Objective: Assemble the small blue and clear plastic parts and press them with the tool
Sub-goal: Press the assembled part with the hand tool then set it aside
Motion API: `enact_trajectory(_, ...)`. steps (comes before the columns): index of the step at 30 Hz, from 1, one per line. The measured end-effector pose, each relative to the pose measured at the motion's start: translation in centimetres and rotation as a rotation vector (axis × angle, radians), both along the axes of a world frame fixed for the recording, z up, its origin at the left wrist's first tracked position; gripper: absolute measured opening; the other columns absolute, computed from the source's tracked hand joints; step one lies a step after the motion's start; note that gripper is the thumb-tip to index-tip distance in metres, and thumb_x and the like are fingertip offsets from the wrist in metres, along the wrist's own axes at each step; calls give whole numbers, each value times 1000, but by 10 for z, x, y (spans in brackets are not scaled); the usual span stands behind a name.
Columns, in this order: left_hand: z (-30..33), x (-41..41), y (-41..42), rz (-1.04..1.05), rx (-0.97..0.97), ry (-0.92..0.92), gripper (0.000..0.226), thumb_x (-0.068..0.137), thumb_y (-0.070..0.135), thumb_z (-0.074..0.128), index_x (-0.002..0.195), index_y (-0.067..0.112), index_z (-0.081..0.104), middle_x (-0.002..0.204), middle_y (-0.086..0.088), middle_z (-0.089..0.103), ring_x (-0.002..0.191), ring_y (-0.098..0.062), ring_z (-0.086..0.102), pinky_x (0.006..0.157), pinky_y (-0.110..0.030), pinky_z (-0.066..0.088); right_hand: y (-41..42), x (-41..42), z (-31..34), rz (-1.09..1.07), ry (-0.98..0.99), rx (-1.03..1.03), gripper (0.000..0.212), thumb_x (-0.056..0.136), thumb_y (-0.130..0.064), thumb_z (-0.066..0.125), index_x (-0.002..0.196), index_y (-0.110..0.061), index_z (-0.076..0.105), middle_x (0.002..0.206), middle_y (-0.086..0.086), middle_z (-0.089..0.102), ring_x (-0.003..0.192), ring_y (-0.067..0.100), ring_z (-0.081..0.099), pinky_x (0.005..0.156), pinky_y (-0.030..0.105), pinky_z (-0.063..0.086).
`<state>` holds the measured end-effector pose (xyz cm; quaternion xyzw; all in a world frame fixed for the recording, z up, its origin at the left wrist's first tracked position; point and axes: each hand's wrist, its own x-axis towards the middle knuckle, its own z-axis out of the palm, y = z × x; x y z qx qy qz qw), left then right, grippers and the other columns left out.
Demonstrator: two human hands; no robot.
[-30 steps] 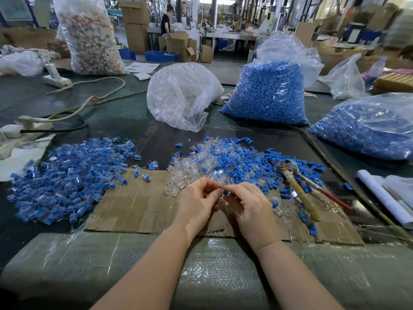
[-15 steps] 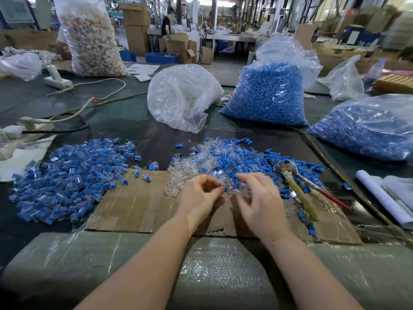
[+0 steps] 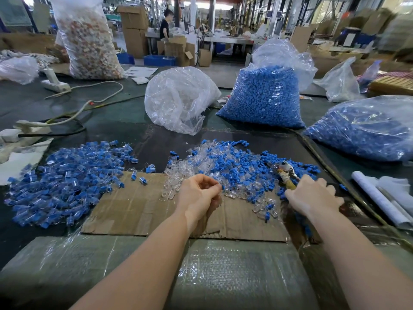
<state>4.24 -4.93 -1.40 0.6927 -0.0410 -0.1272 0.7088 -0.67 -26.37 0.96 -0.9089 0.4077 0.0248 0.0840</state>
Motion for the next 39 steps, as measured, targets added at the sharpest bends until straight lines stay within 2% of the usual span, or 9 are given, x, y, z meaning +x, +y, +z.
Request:
enact_trajectory(2, 3, 0, 1, 3, -30, 21, 4, 85, -1, 62, 83, 2, 60, 60, -9, 58, 45, -13, 54, 43, -22, 45, 5, 0, 3, 32, -58, -29, 33, 88, -38, 53, 111, -14, 47, 128, 17, 43, 117, 35, 39, 96, 47, 33)
enact_trajectory(7, 9, 10, 5, 18, -138, 139, 6, 87, 1, 61, 84, 4, 57, 55, -6, 59, 42, -13, 52, 41, -22, 41, 30, -10, 18, 246, -274, 9, 33, 91, -33, 47, 116, -12, 48, 114, 14, 49, 106, 32, 46, 86, 40, 38)
enact_trajectory(10, 10, 18, 6, 47, -158, 162, 6, 85, 0, 62, 83, 5, 58, 52, -3, 62, 43, -12, 57, 40, -21, 46, 55, -17, 30, 451, -363, 239, 14, 90, -28, 46, 86, -15, 48, 84, 4, 49, 75, 20, 48, 63, 32, 34)
enact_trajectory(13, 10, 24, 8, 76, -188, 166, 6, 83, -2, 63, 82, 3, 60, 56, -5, 64, 48, -11, 61, 44, -18, 48, 78, -20, 37, 538, -332, 574, 21, 87, -18, 50, 67, -14, 45, 67, 4, 49, 61, 21, 45, 60, 32, 33)
enact_trajectory(17, 11, 28, 11, 113, -206, 171, 6, 82, -2, 65, 80, 2, 61, 49, -2, 63, 44, -10, 60, 42, -18, 48, 94, -21, 35, 533, -261, 728, 16, 86, -16, 48, 72, -11, 48, 74, 13, 51, 69, 30, 50, 64, 41, 40)
enact_trajectory(23, 10, 29, 17, 159, -204, 184, 11, 81, -3, 66, 74, 3, 60, 53, -7, 61, 43, -11, 59, 42, -18, 49, 100, -22, 38, 489, -198, 918, 14, 83, 1, 44, 75, -10, 42, 83, 14, 44, 76, 24, 46, 62, 34, 39)
enact_trajectory(31, 12, 29, 18, 215, -181, 178, 10, 83, -3, 64, 75, 3, 60, 53, -6, 62, 43, -9, 59, 42, -17, 49, 99, -20, 38, 519, -177, 959, 15, 81, 4, 41, 80, -10, 43, 84, 11, 42, 79, 24, 43, 66, 35, 37)
enact_trajectory(35, 13, 28, 17, 210, -139, 146, 7, 83, -4, 63, 78, 1, 61, 58, -8, 62, 43, -9, 60, 44, -17, 49, 98, -20, 39, 541, -133, 912, 12, 79, -2, 44, 79, -14, 44, 83, 10, 45, 78, 24, 45, 70, 38, 38)
enact_trajectory(39, 13, 28, 16, 219, -183, 200, 11, 82, -5, 63, 74, 2, 61, 59, -8, 62, 44, -11, 61, 45, -19, 52, 98, -21, 41, 552, -105, 873, 9, 79, -5, 45, 77, -15, 44, 84, 11, 48, 79, 25, 47, 71, 39, 38)
